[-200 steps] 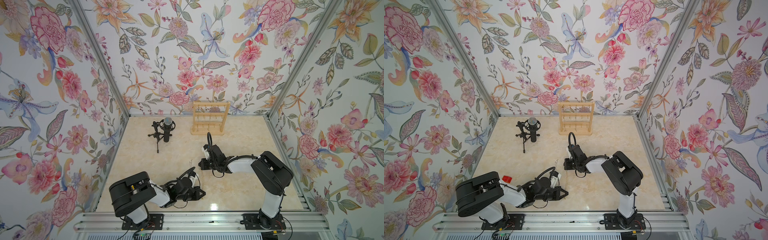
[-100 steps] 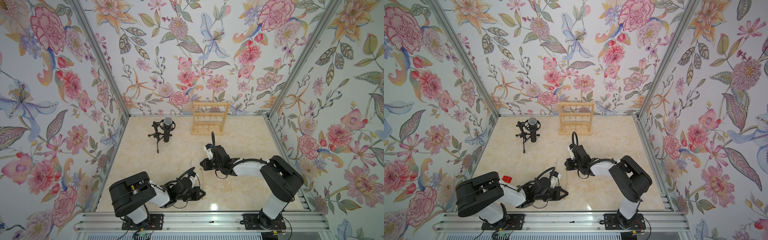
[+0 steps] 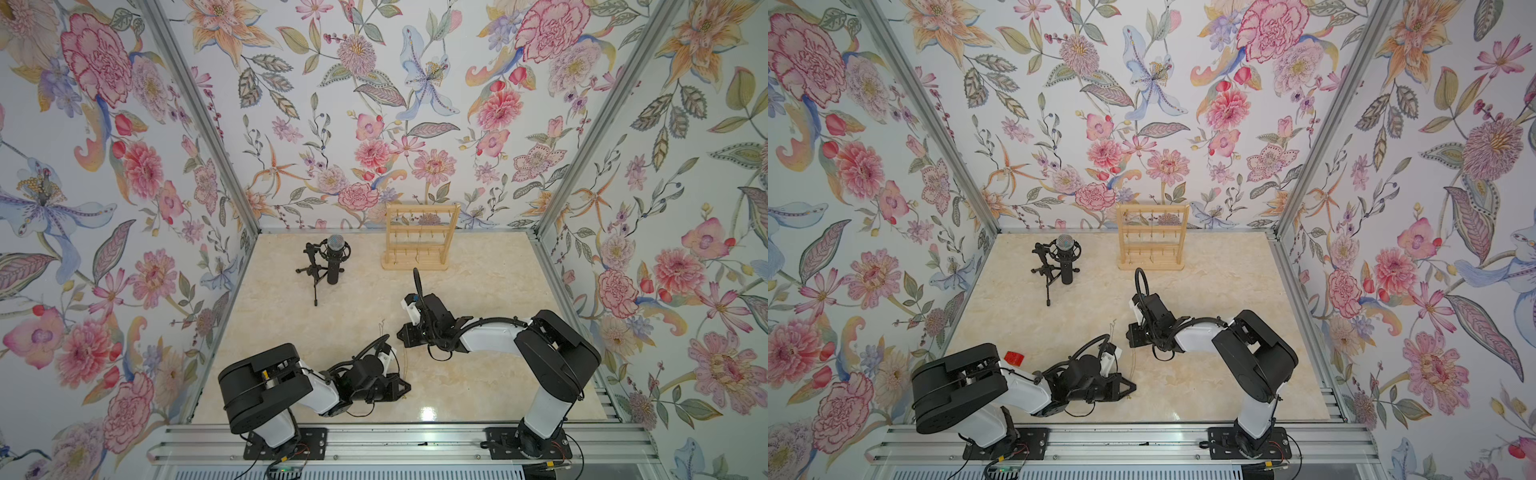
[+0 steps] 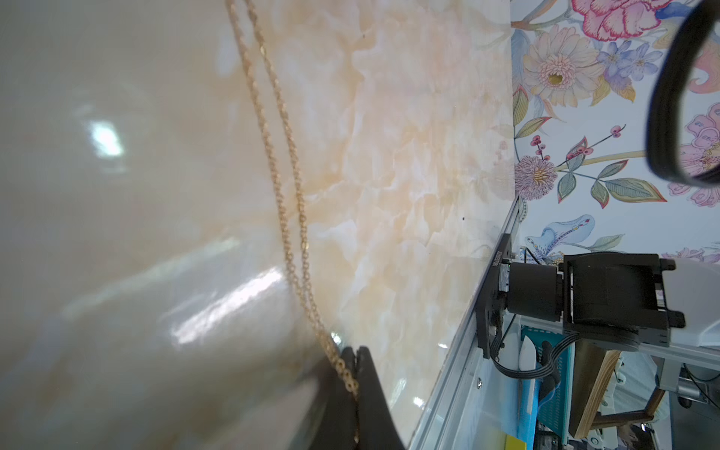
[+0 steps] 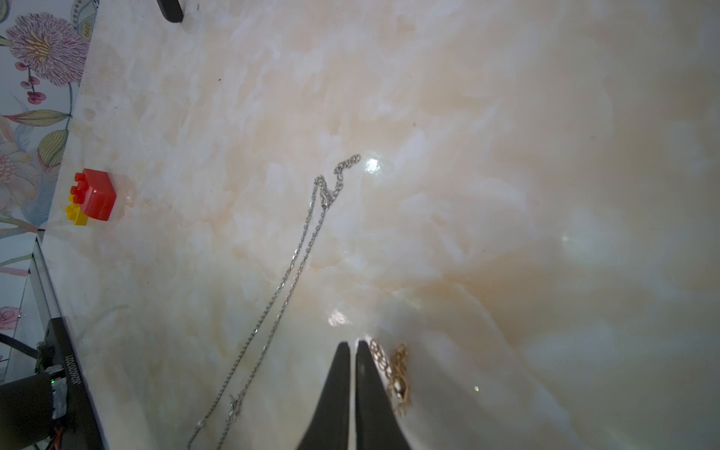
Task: Take the necklace off the jewelry display stand
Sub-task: Place the necklace at the center of the board.
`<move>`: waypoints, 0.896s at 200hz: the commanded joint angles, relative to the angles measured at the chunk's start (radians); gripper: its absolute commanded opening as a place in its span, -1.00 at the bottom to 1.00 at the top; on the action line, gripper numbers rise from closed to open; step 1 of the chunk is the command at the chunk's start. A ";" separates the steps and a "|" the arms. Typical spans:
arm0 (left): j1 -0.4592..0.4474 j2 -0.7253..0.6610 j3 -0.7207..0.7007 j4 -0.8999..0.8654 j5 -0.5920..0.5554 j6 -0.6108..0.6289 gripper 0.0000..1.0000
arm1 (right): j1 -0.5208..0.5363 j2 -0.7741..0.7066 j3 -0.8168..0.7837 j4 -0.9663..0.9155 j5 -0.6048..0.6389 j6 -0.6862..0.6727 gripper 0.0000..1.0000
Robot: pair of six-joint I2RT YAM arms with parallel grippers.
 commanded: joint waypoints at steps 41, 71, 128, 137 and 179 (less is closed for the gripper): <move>-0.012 0.030 -0.040 -0.113 -0.007 -0.014 -1.00 | -0.004 0.038 0.038 -0.032 -0.007 0.015 -0.84; -0.012 0.032 -0.040 -0.110 -0.007 -0.014 -1.00 | -0.010 0.044 0.038 -0.036 -0.003 0.022 -0.84; -0.011 0.031 -0.040 -0.110 -0.006 -0.014 -1.00 | -0.014 0.066 0.049 -0.044 -0.007 0.025 -0.84; -0.011 0.031 -0.040 -0.110 -0.006 -0.013 -1.00 | -0.015 0.067 0.049 -0.047 -0.005 0.028 -0.84; -0.011 0.027 -0.040 -0.114 -0.007 -0.014 -1.00 | -0.027 0.081 0.057 -0.062 0.003 0.041 -0.83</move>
